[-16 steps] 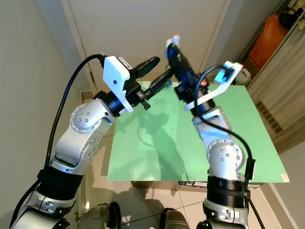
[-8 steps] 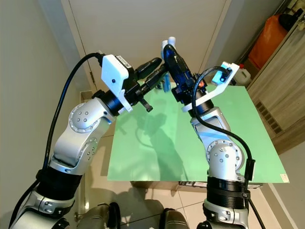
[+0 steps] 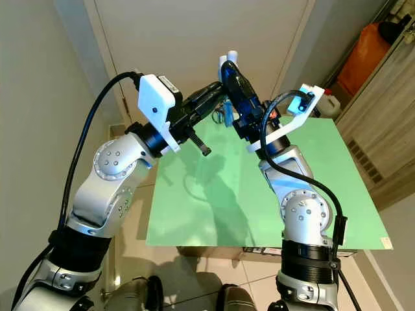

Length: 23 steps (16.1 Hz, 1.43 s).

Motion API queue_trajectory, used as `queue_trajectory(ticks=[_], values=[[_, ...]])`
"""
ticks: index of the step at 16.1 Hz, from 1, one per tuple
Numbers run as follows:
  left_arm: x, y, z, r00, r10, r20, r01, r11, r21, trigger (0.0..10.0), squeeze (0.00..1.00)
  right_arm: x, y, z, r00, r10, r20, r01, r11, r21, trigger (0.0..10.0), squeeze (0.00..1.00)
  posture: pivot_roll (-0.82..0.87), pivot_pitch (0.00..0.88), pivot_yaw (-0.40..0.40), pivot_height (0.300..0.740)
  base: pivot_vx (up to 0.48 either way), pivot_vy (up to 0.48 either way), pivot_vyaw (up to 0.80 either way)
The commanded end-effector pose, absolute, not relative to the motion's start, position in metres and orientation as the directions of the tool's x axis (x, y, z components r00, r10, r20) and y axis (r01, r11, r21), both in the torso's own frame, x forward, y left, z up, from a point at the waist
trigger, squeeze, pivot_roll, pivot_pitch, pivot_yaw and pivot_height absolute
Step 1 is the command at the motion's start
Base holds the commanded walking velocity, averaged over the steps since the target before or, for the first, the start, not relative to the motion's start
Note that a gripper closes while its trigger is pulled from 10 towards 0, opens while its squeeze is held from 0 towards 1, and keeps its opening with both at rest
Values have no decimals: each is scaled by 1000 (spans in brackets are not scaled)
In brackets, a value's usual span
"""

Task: Hang keys on a hook

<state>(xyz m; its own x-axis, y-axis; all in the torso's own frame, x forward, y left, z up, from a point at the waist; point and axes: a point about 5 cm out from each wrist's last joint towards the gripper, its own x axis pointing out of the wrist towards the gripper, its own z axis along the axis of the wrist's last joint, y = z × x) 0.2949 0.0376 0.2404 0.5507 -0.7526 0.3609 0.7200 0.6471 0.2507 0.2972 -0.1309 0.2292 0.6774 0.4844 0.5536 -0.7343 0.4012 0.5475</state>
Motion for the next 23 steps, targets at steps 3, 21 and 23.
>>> queue_trajectory(ticks=[3,21,23], values=[[292,37,247,537,-755,376,718,643,267,0,0,298,-133,230,705,465,536,-709,461,533,10000,0,-84,83,-21,740,0,0,0],[286,41,254,489,-741,460,800,592,103,0,0,324,-166,195,905,263,335,-422,666,615,10000,0,-83,61,-42,740,0,0,0],[269,43,268,357,-721,594,911,409,-52,588,0,330,-177,170,966,164,200,-254,740,623,10000,0,-80,56,-48,740,0,0,0]])
